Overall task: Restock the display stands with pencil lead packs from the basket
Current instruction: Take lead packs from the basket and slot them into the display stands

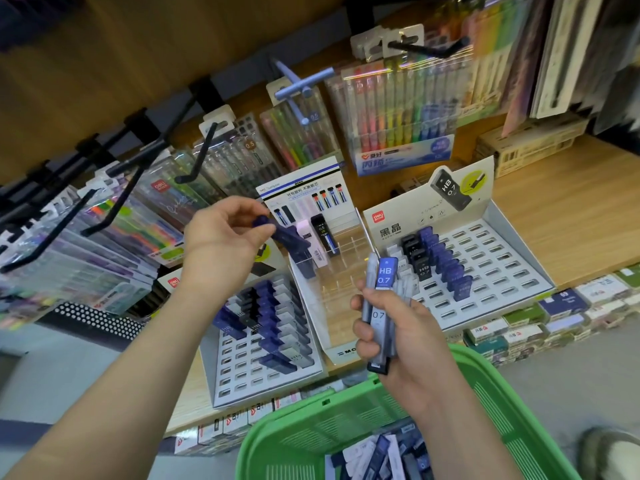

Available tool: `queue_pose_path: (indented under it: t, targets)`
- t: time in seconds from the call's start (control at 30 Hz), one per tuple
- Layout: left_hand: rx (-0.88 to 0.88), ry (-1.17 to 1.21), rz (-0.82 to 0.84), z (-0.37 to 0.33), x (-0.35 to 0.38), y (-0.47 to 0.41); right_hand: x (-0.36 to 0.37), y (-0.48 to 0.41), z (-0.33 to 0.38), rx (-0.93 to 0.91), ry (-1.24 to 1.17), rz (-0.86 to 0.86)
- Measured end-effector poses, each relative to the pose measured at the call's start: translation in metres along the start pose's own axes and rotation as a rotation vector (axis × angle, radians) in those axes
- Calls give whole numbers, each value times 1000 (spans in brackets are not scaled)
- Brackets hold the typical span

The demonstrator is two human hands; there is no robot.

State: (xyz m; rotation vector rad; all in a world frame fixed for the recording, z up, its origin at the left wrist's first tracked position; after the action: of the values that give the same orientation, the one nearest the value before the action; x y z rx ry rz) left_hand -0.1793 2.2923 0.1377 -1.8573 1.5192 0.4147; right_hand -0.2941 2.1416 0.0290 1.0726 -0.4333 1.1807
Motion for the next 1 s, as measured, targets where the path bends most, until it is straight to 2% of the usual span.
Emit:
queue_pose_path:
  t: [0.23,0.33,0.43,0.63,0.83,0.9,0.93,1.0]
  targets:
    - [96,-201,10,15,13,5,0,-2,-4,-23,7,-16]
    - [216,-278,-16,18,17,6,0,-2,-5,-40,7,-6]
    - [336,-292,-49,17,22,5,2,-1,-6,-53,13,-5]
    - [377,-319,-17,27,35,8,1,-2,-7,-72,52,-26]
    - [526,-481,-33,30,34,11,2,-3,-8,-94,85,-45]
    - [474,-461,-30,22,32,13,3,-2,-9,-94,84,-43]
    - [388,-381,11,16,30,15,3,-2,-8,-97,84,-43]
    - [118,-94,230,5,29,16,3,-2,-8,-107,99,-57]
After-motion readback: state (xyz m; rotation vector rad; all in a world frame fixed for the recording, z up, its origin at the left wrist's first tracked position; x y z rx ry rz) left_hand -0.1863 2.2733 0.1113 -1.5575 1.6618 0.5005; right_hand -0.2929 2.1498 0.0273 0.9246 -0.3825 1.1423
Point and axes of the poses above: each hand's wrist, its own y-axis away from the middle knuckle, its own x-axis out of the palm, z = x × y, the point moved 2 cm from there along -y, towards the middle knuckle, and after that the axes turned 6 degrees about -z, right-handed, at the moved point
